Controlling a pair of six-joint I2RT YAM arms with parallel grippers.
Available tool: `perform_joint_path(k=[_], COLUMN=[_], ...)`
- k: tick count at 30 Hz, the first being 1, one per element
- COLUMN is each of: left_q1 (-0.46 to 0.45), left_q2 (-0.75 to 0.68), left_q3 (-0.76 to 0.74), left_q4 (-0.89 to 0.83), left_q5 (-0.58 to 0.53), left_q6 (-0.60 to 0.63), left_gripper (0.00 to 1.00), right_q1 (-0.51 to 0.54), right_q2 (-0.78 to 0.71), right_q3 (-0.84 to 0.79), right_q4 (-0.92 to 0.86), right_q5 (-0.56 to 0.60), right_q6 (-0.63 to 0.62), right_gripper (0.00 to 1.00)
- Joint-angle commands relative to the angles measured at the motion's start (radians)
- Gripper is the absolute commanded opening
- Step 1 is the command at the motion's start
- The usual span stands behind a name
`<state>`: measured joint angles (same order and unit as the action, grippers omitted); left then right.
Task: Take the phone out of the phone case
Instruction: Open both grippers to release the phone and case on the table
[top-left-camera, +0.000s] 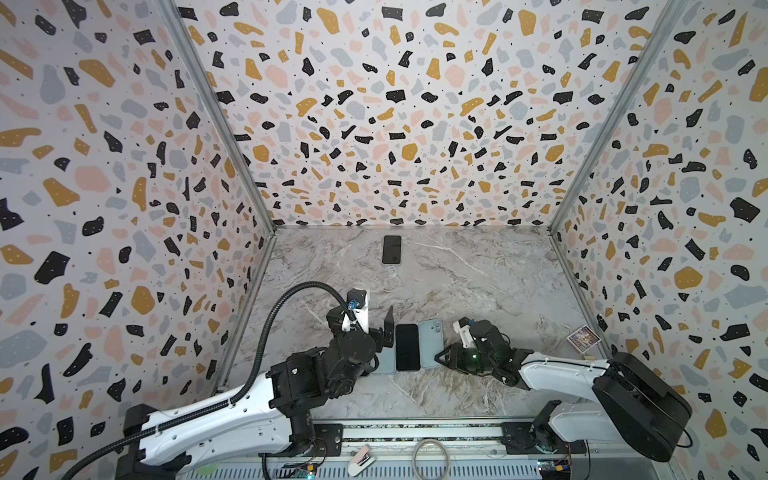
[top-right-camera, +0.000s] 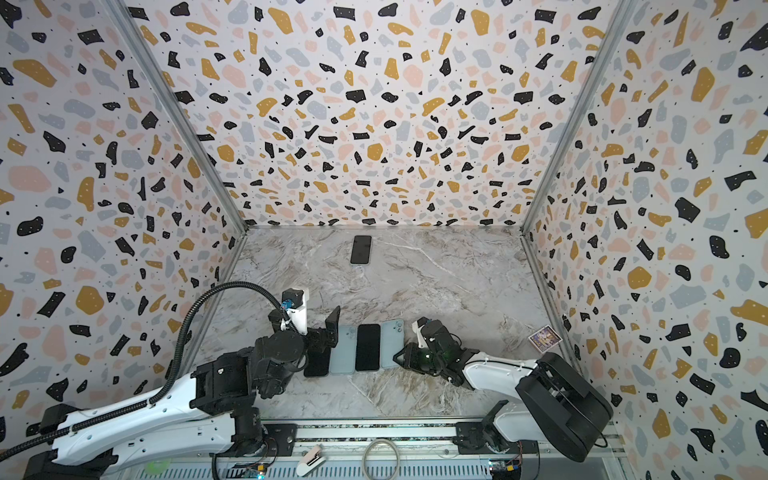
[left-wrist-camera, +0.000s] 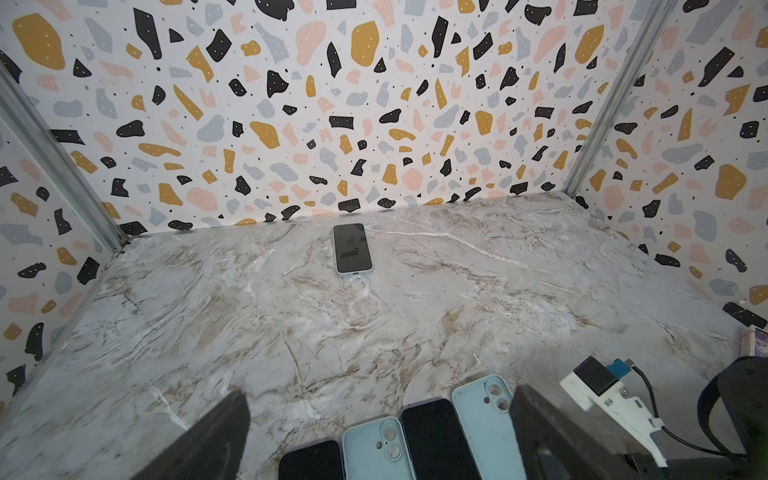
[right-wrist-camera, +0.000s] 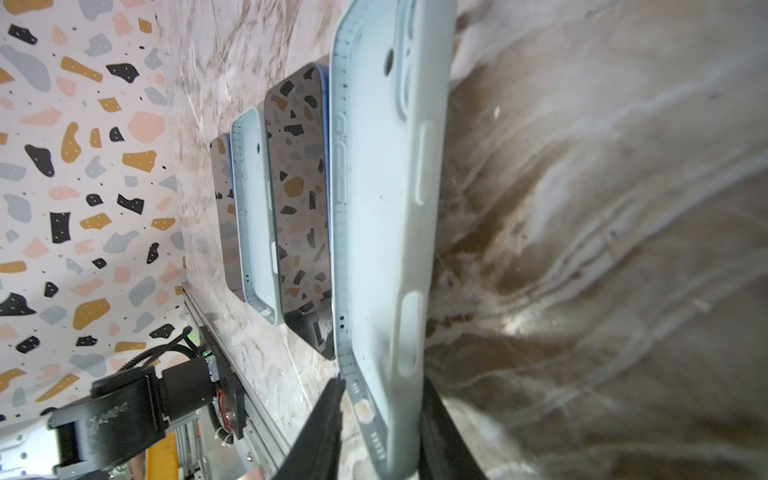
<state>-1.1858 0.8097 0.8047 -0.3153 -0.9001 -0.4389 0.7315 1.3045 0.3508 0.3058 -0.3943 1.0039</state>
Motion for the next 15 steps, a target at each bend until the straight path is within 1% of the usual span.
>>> perform_joint_path(k=[1, 2, 3, 5, 7, 12, 14, 15], left_q1=[0.004, 0.004, 0.004, 0.004, 0.005, 0.007, 0.022, 0.037], left_q2=[-0.006, -0.004, -0.003, 0.000, 0.004, 0.018, 0.038, 0.049], left_q3=[-0.009, -0.007, -0.007, -0.004, -0.002, 0.010, 0.028, 0.040], left_q4=[0.011, 0.011, 0.013, 0.014, 0.012, 0.013, 0.005, -0.005], left_q5=[-0.019, -0.019, -0.018, -0.016, -0.017, -0.003, 0.016, 0.034], left_q6=[-0.007, -0.007, -0.009, -0.008, -0.010, -0.022, -0.033, -0.043], left_gripper=[1.00, 1.00, 1.00, 1.00, 1.00, 1.00, 1.00, 1.00], right_q1=[0.005, 0.004, 0.005, 0.005, 0.005, 0.002, 0.000, 0.000], right_q2=[-0.034, -0.041, -0.047, -0.063, -0.085, -0.154, -0.188, -0.206], right_q3=[0.028, 0.033, 0.036, 0.045, 0.048, 0.058, 0.065, 0.069], right_q4=[-0.050, -0.061, -0.077, -0.110, -0.132, -0.200, -0.234, -0.250], right_q5=[0.024, 0.027, 0.035, 0.048, 0.056, 0.092, 0.106, 0.111], right_q6=[-0.006, -0.010, -0.016, -0.023, -0.030, -0.047, -0.058, -0.065], right_gripper=[0.39, 0.44, 0.53, 0.65, 0.74, 0.93, 0.99, 0.99])
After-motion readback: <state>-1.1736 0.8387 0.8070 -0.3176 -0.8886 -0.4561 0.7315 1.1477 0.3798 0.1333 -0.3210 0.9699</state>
